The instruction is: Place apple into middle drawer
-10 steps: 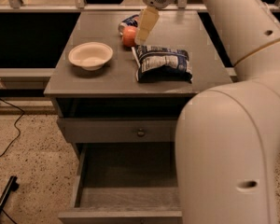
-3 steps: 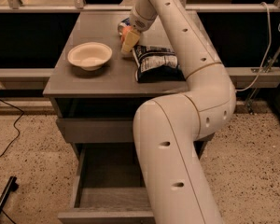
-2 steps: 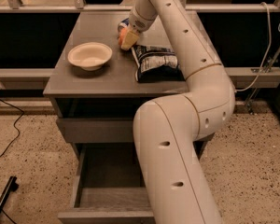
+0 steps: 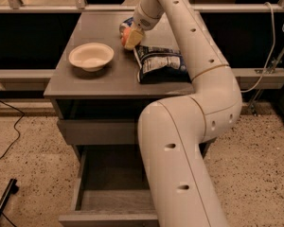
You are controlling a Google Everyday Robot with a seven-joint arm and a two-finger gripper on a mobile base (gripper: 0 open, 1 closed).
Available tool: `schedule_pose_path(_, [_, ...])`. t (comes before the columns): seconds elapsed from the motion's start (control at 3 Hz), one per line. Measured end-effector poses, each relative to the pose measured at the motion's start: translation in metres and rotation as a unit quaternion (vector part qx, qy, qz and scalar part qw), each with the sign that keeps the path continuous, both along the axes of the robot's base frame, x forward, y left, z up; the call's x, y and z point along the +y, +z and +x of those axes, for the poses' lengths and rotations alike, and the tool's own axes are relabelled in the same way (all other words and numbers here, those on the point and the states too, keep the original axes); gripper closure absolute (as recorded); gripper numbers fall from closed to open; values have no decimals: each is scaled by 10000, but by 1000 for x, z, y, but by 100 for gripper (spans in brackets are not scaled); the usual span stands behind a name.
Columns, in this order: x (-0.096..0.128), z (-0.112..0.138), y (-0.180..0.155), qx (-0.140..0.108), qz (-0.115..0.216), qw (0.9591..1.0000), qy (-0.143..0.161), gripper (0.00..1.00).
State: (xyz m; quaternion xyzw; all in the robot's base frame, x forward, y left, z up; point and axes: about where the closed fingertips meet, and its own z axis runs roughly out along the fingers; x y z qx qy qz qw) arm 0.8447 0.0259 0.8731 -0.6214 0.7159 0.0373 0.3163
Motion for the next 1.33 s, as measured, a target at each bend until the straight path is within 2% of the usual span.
schedule_pose_path(0.33, [-25, -28, 48, -71, 558, 9982, 201, 100])
schedule_pose_path(0.67, [-72, -82, 112, -238, 1595, 9843, 719, 100])
schedule_pose_path(1.0, [-113, -130, 110, 25, 2554, 9603, 1125, 100])
schedule_pose_path(1.33, [-153, -173, 129, -521, 3430, 9312, 1120, 100])
